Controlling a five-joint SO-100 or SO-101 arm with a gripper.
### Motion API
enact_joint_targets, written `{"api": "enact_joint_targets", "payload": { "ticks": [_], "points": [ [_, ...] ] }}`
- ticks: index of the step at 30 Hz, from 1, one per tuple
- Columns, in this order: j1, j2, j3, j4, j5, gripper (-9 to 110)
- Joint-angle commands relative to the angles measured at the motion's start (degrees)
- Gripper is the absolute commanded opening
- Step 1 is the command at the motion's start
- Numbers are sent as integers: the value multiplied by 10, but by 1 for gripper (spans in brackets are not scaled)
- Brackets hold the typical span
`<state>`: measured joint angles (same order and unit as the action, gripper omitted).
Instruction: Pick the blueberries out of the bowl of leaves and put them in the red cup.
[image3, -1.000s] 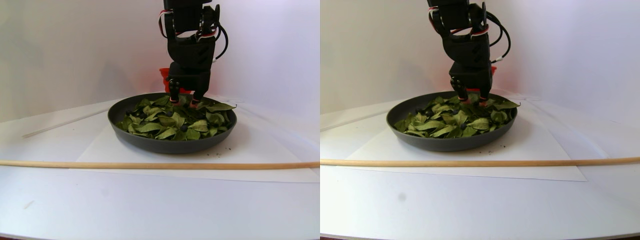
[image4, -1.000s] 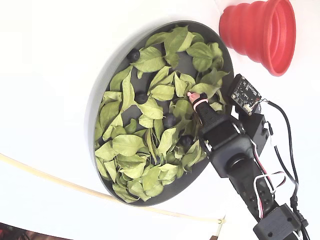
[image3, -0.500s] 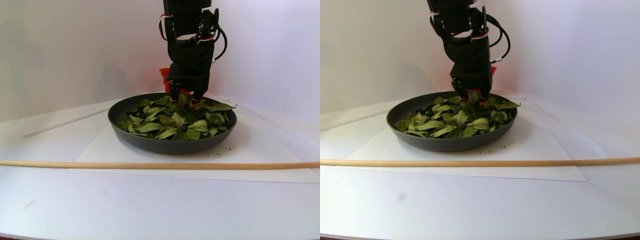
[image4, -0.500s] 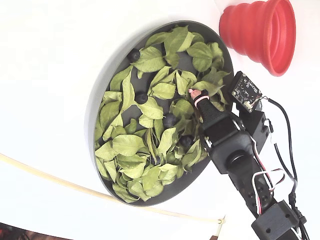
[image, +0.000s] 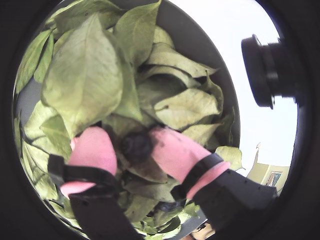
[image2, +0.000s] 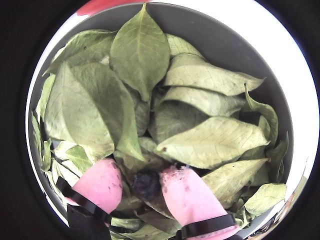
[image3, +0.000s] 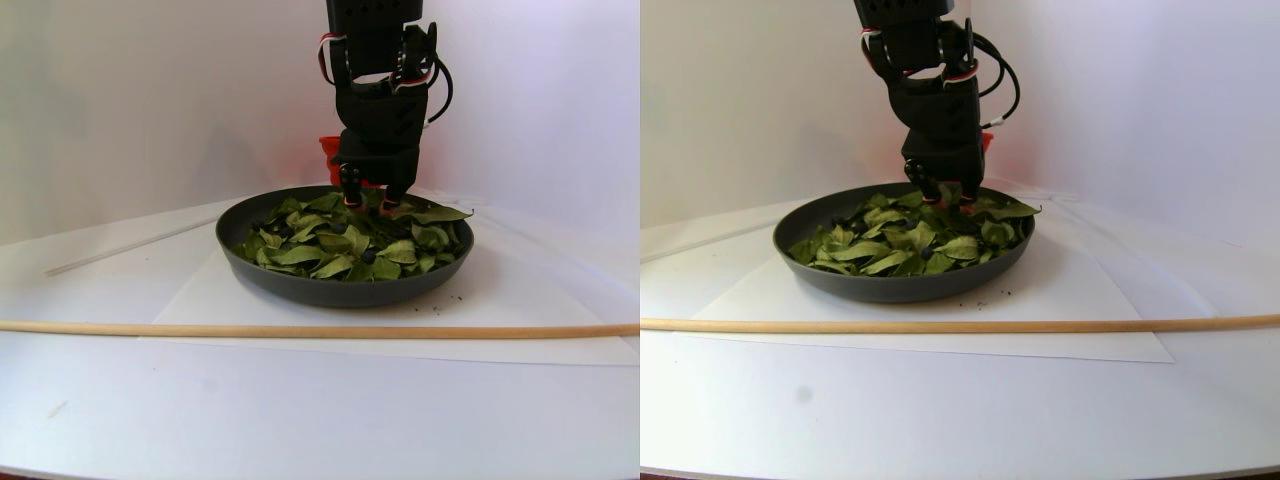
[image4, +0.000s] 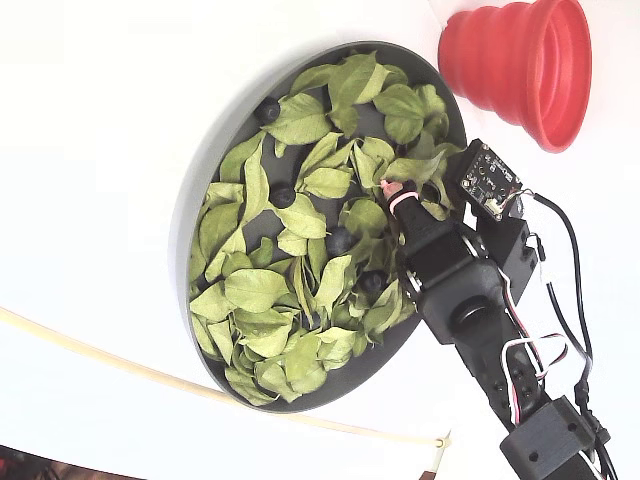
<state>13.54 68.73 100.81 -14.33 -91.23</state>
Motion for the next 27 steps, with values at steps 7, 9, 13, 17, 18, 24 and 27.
{"api": "enact_joint_targets", "payload": {
  "ticks": [7, 9, 13, 17, 18, 24, 27],
  "points": [
    [9, 18, -14, -11, -6, 11],
    [9, 22, -11, -11, -7, 11],
    [8, 33, -4, -11, -11, 10],
    [7, 44, 4, -11, -14, 10],
    [6, 47, 5, -11, -14, 10],
    [3, 61, 11, -11, -18, 10],
    [2, 67, 11, -11, -18, 10]
  ]
}}
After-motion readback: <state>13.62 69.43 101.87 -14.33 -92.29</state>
